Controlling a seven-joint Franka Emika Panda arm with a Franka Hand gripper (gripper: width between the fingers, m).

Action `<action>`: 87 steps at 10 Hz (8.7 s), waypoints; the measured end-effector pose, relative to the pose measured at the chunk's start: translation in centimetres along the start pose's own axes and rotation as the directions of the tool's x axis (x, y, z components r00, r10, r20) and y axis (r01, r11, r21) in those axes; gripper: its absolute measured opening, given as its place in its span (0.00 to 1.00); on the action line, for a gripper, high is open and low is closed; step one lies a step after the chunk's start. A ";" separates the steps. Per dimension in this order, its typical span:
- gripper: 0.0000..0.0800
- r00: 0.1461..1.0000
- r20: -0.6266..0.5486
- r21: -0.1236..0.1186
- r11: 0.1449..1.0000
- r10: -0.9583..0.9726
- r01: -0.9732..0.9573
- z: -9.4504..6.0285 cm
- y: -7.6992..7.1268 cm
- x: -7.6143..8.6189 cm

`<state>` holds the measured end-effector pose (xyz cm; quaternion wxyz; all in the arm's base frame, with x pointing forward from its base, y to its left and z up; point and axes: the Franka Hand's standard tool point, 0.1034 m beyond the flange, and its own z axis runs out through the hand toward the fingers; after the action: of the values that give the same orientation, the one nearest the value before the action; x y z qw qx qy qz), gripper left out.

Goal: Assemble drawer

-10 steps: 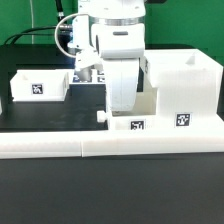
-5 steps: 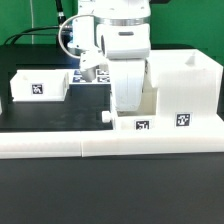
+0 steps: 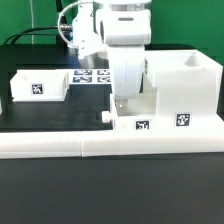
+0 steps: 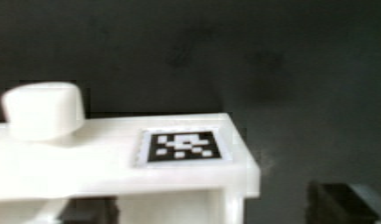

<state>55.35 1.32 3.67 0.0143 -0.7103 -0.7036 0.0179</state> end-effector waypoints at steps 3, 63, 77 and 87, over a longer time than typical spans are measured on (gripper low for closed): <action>0.81 1.000 0.012 0.006 1.000 0.015 -0.015 -2.2 0.3 -1.2; 0.81 0.986 -0.117 -0.097 0.987 0.117 -0.129 -0.4 -0.9 -4.2; 0.81 0.677 -0.195 -0.089 0.674 0.710 -0.733 -2.4 -4.4 -7.4; 0.81 -0.011 -0.127 0.067 -0.003 0.992 -0.998 -3.0 -8.1 -7.5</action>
Offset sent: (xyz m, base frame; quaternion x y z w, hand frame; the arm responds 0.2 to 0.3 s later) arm -0.0079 -0.0238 0.0361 0.0187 -0.0213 -0.0116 0.9995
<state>47.29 -6.14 7.12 0.0305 -0.9986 0.0088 -0.0415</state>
